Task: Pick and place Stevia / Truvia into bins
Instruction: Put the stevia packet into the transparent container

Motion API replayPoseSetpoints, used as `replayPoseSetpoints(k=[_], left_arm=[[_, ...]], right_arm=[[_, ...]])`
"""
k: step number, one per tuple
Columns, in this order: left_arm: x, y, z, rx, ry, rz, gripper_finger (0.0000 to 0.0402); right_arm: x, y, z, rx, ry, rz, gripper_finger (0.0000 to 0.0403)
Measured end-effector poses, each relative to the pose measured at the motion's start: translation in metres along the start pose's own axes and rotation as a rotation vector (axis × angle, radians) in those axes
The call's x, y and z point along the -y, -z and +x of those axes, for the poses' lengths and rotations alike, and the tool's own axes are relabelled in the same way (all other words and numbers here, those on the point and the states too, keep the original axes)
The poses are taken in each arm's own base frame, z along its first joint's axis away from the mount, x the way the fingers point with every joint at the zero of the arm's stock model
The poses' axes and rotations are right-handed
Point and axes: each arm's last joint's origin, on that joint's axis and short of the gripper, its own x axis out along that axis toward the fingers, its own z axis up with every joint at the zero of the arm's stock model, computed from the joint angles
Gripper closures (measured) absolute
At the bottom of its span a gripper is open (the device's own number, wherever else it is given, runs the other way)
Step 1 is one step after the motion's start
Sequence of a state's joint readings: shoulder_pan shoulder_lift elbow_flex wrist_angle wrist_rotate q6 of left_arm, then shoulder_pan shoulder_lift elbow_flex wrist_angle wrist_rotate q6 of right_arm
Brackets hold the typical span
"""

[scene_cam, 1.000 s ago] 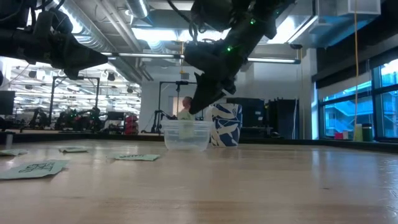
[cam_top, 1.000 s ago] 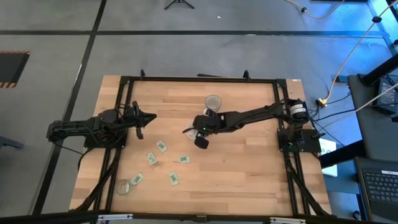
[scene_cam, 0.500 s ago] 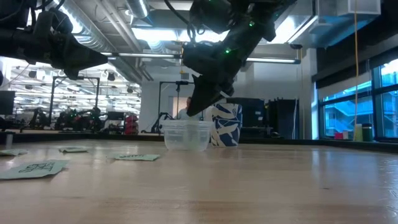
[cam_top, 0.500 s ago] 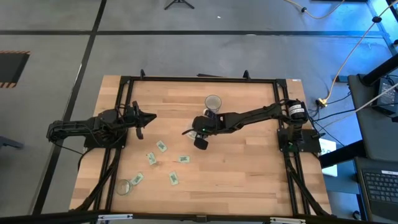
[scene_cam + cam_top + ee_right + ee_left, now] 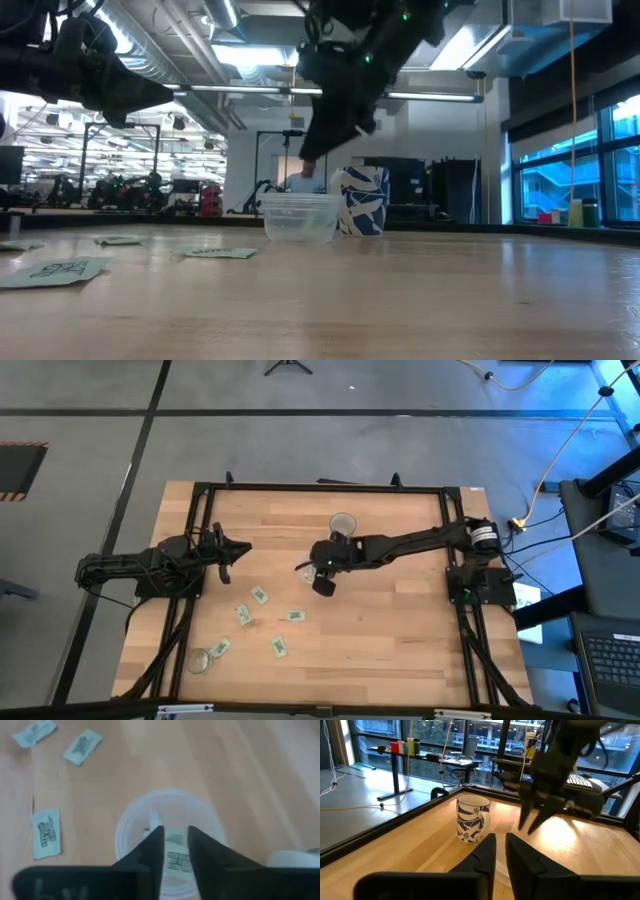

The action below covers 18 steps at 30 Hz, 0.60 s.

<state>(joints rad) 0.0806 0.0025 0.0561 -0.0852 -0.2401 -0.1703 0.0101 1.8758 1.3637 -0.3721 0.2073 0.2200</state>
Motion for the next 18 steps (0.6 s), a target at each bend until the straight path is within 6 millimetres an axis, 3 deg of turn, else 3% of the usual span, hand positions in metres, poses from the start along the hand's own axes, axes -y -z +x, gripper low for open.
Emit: replayPoseSetpoints(k=[4,8,13,18], left_arm=[[0.001,-0.002,0.0,0.024,0.008,-0.005,0.0336],[0.003,-0.008,0.0,0.074,0.077,0.059,0.0313],[0.011,-0.022,0.005,0.064,0.129,0.184,0.0302],[0.03,-0.048,0.025,-0.05,0.164,0.352,0.0302]], right_arm=[[0.003,-0.012,-0.023,0.05,0.023,-0.026,0.0259],[0.008,-0.018,-0.06,0.08,0.055,-0.023,0.0227],[0.013,-0.012,-0.108,0.066,0.167,-0.029,0.0213],[0.021,0.001,-0.138,0.016,0.289,0.004,0.0212]])
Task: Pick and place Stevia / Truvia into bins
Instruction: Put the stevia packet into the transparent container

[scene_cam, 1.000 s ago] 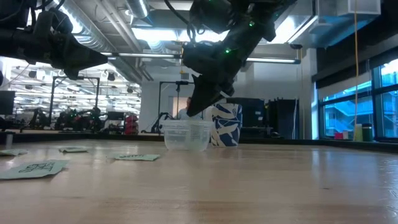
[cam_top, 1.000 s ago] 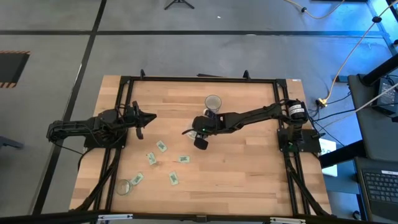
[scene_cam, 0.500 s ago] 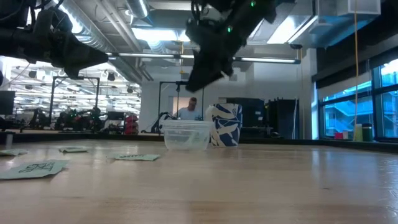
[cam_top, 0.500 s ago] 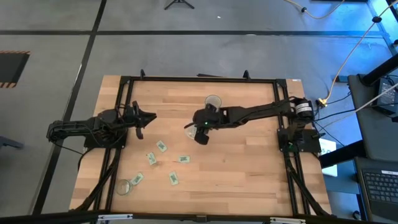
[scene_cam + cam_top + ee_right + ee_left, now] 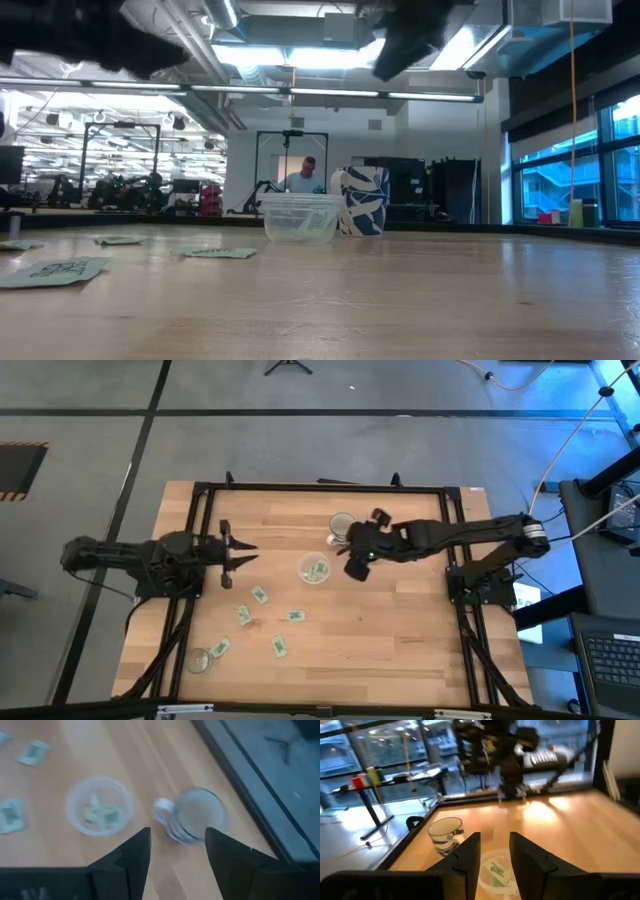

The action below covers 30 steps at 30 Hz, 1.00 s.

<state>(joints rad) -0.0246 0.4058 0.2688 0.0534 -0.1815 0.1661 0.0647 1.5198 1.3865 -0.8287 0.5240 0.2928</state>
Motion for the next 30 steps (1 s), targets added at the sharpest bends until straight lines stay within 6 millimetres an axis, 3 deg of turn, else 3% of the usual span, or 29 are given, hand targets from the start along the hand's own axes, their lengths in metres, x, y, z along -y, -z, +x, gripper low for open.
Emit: replayPoseSetpoints(k=[4,8,13,22,26,30], left_arm=[[0.013,-0.026,0.028,-0.15,0.102,0.14,0.0302],[0.037,-0.032,0.053,-0.427,0.248,0.324,0.0302],[0.075,-0.019,0.081,-0.563,0.371,0.553,0.0302],[0.129,0.015,0.112,-0.546,0.386,0.585,0.0302],[0.143,0.026,0.116,-0.559,0.393,0.603,0.0302],[0.149,0.025,0.123,-0.576,0.397,0.506,0.0302]], right_arm=[[0.009,0.008,-0.009,-0.061,0.044,0.03,0.0212],[0.011,0.014,-0.011,-0.11,0.06,0.056,0.0212],[0.012,0.015,-0.011,-0.119,0.067,0.069,0.0212],[0.011,0.021,-0.015,-0.145,0.108,0.029,0.0212],[0.007,0.041,-0.03,-0.068,0.193,0.016,0.0212],[0.014,0.071,-0.051,0.006,0.166,0.058,0.0212]])
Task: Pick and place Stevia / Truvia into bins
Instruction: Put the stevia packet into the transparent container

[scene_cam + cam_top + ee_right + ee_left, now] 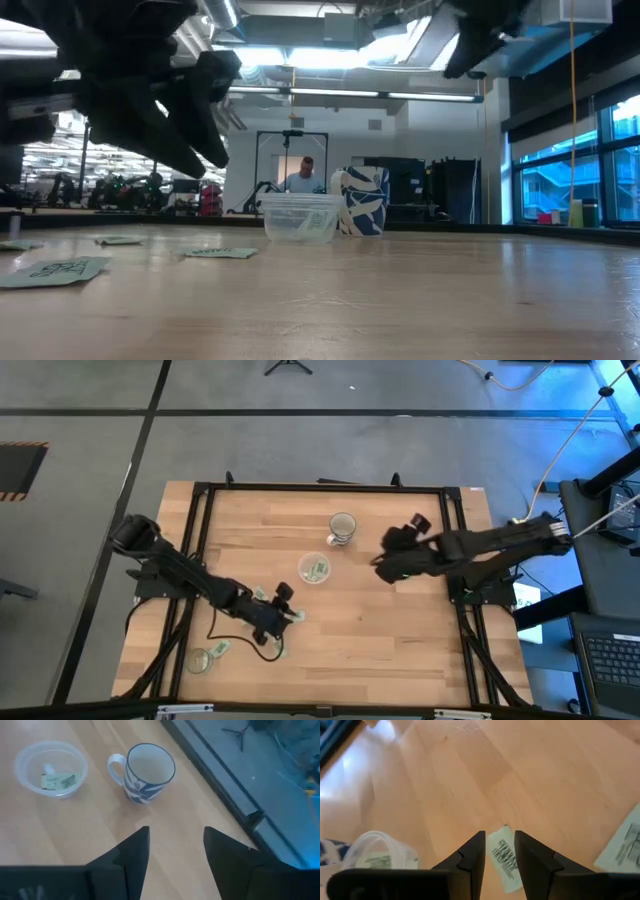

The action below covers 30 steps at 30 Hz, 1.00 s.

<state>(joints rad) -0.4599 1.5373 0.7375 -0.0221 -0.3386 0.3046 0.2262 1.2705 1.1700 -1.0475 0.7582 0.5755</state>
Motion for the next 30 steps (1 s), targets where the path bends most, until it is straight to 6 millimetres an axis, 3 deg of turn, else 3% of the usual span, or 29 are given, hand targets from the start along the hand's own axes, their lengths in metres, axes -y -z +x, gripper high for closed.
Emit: replayPoseSetpoints(k=[7,14,21,30], left_arm=[[0.0,-0.007,0.003,-0.024,0.011,-0.003,0.0302],[0.013,0.002,0.009,-0.131,0.025,0.065,0.0302],[0.027,0.007,0.019,-0.176,0.043,0.107,0.0302],[0.035,0.014,0.033,-0.23,0.026,0.13,0.0302]], right_arm=[[0.03,0.04,-0.01,0.125,-0.234,0.164,0.0212],[0.028,0.064,0.005,0.299,-0.357,0.237,0.0212],[0.023,0.075,0.015,0.273,-0.356,0.274,0.0212],[0.023,0.075,0.015,0.277,-0.357,0.278,0.0212]])
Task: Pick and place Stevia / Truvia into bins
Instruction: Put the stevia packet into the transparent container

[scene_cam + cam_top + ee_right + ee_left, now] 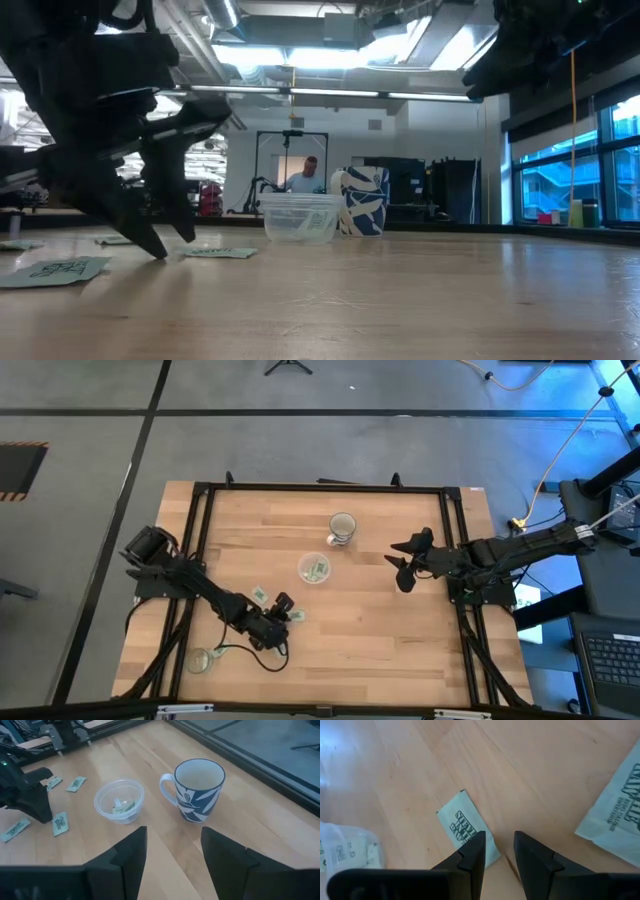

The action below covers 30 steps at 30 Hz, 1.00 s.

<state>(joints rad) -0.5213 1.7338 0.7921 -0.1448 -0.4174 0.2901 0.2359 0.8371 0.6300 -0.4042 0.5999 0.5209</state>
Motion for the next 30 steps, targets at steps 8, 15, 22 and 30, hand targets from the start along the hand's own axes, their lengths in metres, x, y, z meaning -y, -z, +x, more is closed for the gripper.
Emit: replayPoseSetpoints(k=[8,15,22,30], left_arm=[[0.001,0.002,0.002,-0.022,-0.008,0.007,0.0302],[0.001,0.007,0.002,-0.066,-0.004,-0.018,0.0302],[-0.003,0.01,0.004,-0.085,-0.007,-0.03,0.0302],[-0.009,0.012,0.009,-0.08,0.044,-0.061,0.0302]], right_arm=[[0.0,0.0,0.0,0.001,0.0,-0.001,0.0212],[0.0,0.0,0.0,0.001,-0.001,0.0,0.0212],[0.0,0.0,0.0,0.001,-0.001,-0.001,0.0212],[0.0,0.0,0.0,-0.001,0.0,-0.004,0.0212]])
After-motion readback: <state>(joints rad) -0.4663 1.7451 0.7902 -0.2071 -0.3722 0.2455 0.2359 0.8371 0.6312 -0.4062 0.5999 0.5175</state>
